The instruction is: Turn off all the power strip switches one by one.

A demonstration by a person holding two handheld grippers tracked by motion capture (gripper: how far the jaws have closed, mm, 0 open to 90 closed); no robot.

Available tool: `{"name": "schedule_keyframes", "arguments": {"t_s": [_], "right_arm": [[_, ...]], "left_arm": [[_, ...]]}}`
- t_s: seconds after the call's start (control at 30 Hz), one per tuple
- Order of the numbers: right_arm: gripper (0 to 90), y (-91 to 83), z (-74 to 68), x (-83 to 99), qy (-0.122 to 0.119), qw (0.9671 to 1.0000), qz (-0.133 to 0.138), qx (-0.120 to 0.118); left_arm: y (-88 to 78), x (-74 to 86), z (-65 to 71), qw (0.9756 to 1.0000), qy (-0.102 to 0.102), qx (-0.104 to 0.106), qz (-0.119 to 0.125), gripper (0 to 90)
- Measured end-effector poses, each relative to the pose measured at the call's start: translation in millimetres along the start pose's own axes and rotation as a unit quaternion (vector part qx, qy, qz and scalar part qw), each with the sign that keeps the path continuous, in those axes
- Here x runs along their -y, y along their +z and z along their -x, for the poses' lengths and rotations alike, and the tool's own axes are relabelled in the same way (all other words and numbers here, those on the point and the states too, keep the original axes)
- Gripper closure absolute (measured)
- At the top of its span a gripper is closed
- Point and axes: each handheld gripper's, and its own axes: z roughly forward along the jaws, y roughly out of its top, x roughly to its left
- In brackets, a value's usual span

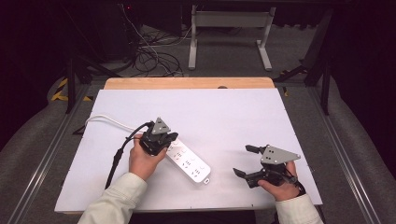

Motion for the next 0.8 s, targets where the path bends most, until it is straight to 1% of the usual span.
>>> {"name": "schedule_keyframes", "arguments": {"t_s": [0.03,0.07,0.13,0.17,0.23,0.3,0.37,0.4,0.43,0.47,0.5,0.6,0.8], "right_arm": [[9.5,0.1,-0.3,0.1,-0.001,1.0000,-0.001,0.000],[9.5,0.4,-0.5,0.3,-0.001,1.0000,0.000,-0.001],[9.5,0.2,-0.9,0.3,-0.001,1.0000,0.000,-0.001],[9.5,0.2,-0.8,0.2,0.000,1.0000,0.000,0.000],[9.5,0.4,-0.7,0.2,0.000,1.0000,0.000,-0.001],[9.5,0.5,-0.7,0.3,-0.001,1.0000,-0.001,-0.001],[9.5,0.5,-0.6,0.4,-0.001,1.0000,-0.001,0.000],[9.5,0.4,-0.6,0.3,-0.001,1.0000,0.000,-0.001],[9.6,0.4,-0.7,0.4,-0.001,1.0000,0.000,-0.001],[9.5,0.5,-0.8,0.4,-0.001,1.0000,0.000,-0.001],[9.5,0.6,-0.9,0.5,-0.001,1.0000,-0.001,-0.002],[9.6,0.8,-1.5,0.4,-0.001,1.0000,-0.002,-0.002],[9.6,1.1,-1.8,0.5,-0.002,1.0000,-0.003,-0.003]], "left_arm": [[-0.9,0.1,1.0,1.0000,-0.004,0.007,0.003,90.0],[-0.9,0.1,1.0,1.0000,-0.004,0.007,0.003,90.0],[-1.4,-0.3,4.7,0.9999,0.007,0.013,0.003,90.0],[-1.4,-0.3,4.7,0.9999,0.007,0.013,0.003,90.0],[0.4,-1.0,9.7,0.9997,0.010,0.023,0.003,90.0],[0.0,-1.3,10.7,0.9996,0.012,0.024,0.003,90.0],[-1.1,-1.9,13.0,0.9994,0.013,0.031,0.005,90.0],[-1.7,-2.1,13.9,0.9994,0.015,0.031,0.005,90.0],[-1.8,-2.2,14.7,0.9992,0.014,0.036,0.005,90.0],[-0.8,-1.6,17.5,0.9988,0.015,0.046,0.002,90.0],[1.1,-1.2,19.8,0.9986,0.016,0.049,-0.002,90.0],[8.2,-0.3,25.5,0.9983,0.026,0.050,-0.016,90.0],[14.9,1.5,27.9,0.9978,0.031,0.051,-0.028,90.0]]}}
